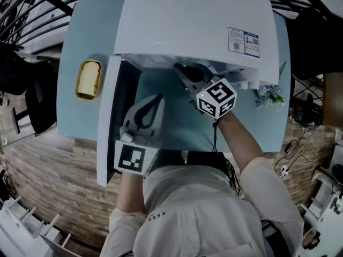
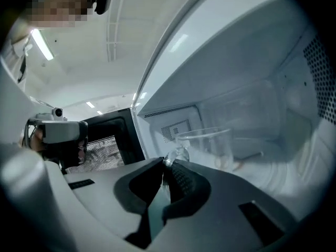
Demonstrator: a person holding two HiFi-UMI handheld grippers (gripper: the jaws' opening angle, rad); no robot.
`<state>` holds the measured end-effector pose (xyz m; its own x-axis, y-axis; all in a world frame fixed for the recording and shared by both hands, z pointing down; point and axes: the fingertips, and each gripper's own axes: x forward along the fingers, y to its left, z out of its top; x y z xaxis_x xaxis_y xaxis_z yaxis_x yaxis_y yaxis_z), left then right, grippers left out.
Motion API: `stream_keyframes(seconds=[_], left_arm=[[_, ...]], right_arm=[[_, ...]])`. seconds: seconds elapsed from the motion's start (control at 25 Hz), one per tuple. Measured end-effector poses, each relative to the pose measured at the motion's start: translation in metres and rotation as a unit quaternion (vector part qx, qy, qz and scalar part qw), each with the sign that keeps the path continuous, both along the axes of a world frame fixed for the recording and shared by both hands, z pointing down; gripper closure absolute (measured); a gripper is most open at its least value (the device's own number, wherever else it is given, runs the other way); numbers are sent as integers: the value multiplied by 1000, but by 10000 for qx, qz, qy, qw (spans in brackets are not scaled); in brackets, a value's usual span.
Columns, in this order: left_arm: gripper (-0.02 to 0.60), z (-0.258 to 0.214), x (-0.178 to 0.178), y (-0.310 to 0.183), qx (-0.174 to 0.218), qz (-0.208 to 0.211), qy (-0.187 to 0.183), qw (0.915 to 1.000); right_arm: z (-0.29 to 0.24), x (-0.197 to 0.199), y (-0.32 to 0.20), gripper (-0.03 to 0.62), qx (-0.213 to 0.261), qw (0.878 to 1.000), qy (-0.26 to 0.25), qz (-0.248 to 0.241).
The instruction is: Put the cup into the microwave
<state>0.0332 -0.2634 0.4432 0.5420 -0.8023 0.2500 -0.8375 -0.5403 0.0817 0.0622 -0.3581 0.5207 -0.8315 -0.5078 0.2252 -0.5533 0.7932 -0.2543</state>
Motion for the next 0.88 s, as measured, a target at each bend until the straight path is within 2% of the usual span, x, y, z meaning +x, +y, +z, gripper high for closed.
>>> stream_keyframes(seconds=[0.28,0.52,0.64,0.88], left_arm=[[580,6,-1,-3,-41,-110,-20,9999],[580,13,1,-1,-112,-205,11,9997],[580,15,1,1,-142,-243,35,9996],[580,20,2,5,-190,-217,17,9996]], right_arm=[[10,-2,-12,574,160,9998,143,24],[15,-3,-20,574,216,9997,53,93],[20,-5,-23,574,139,9998,87,122],[31,-3,-20,506,72,9997,229,61]])
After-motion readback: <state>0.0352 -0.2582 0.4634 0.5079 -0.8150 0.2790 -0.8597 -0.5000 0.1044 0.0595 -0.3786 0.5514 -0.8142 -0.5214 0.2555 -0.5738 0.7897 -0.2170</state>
